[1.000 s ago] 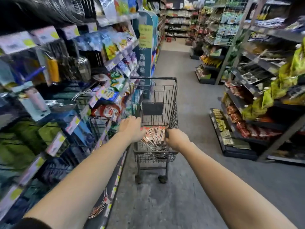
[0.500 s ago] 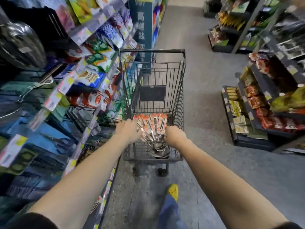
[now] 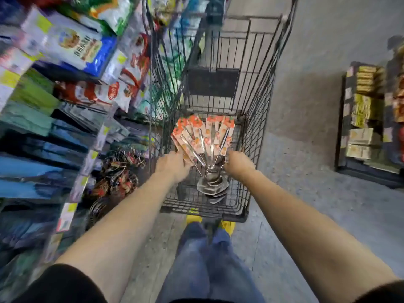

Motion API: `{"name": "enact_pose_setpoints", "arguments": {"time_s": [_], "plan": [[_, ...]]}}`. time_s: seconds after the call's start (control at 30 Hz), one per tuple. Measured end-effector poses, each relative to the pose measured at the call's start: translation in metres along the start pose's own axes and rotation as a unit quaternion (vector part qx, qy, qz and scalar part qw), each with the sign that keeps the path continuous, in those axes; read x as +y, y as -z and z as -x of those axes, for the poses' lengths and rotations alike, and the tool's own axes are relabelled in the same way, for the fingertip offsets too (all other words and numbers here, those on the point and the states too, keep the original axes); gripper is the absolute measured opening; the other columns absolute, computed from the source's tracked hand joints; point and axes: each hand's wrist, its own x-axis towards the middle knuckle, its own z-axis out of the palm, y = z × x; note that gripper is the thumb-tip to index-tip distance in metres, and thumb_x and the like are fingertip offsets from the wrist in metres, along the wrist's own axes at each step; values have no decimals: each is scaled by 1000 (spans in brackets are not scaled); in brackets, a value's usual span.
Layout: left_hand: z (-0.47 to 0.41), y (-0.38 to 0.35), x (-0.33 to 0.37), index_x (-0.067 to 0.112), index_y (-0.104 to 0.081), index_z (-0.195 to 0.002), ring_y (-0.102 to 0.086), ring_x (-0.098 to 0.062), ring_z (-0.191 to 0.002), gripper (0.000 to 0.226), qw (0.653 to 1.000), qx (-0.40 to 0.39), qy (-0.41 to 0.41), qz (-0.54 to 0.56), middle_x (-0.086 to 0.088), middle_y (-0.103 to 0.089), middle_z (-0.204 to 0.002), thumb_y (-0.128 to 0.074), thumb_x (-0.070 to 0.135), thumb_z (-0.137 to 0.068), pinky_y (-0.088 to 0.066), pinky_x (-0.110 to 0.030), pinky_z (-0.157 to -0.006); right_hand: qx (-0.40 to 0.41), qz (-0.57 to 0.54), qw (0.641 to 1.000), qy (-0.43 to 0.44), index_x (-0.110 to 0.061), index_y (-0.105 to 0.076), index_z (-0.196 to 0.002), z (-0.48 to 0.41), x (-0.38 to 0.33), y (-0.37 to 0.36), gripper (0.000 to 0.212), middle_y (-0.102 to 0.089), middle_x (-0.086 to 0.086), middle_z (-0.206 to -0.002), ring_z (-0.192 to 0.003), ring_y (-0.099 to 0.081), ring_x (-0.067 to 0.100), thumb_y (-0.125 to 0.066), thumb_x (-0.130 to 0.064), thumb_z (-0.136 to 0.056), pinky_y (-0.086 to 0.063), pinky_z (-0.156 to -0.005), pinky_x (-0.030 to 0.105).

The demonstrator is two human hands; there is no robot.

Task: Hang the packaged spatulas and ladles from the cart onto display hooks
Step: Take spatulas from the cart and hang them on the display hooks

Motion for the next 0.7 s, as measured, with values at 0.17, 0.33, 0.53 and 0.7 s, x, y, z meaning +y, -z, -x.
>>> {"name": "enact_pose_setpoints", "arguments": {"time_s": [0.17,0.33,0.53,0.7], "plan": [[-43,-26,-15,11,-59,-120,-62,-37,-112,34,999,-32,-1,15,-17,-63,-123,-50,36,-100,-51,-47,-97,-17,-25,999,-37,-12,-62,-119,-44,8,-24,26,-66,6,-95,-81,-69,25,-62,-13,-93,-64,-74,45],[-89,-49,-23,9,-59,-124,-63,-38,-112,37,998,-54,-24,8,-18,-64,-123,-52,36,-99,-52,-43,-89,-19,-62,995,-81,-10,-63,-122,-74,14,-45,29,-69,12,-103,-87,-68,28,-59,-8,-93,-62,-80,41],[-120,-97,-13,11,-57,-126,-61,-30,-103,32,992,-110,-32,46,-12,-62,-118,-54,31,-101,-48,-38,-83,-55,-81,989,-114,-6,-64,-125,-100,30,-86,30,-69,18,-118,-109,-65,38,-52,-11,-98,-55,-87,39],[-138,-145,-4,13,-61,-115,-64,-32,-97,22,983,-153,-11,98,-13,-68,-112,-61,25,-96,-57,-47,-90,-70,-104,980,-158,-7,-66,-121,-114,47,-121,28,-69,17,-119,-99,-63,35,-52,-13,-98,-46,-73,33]]}}
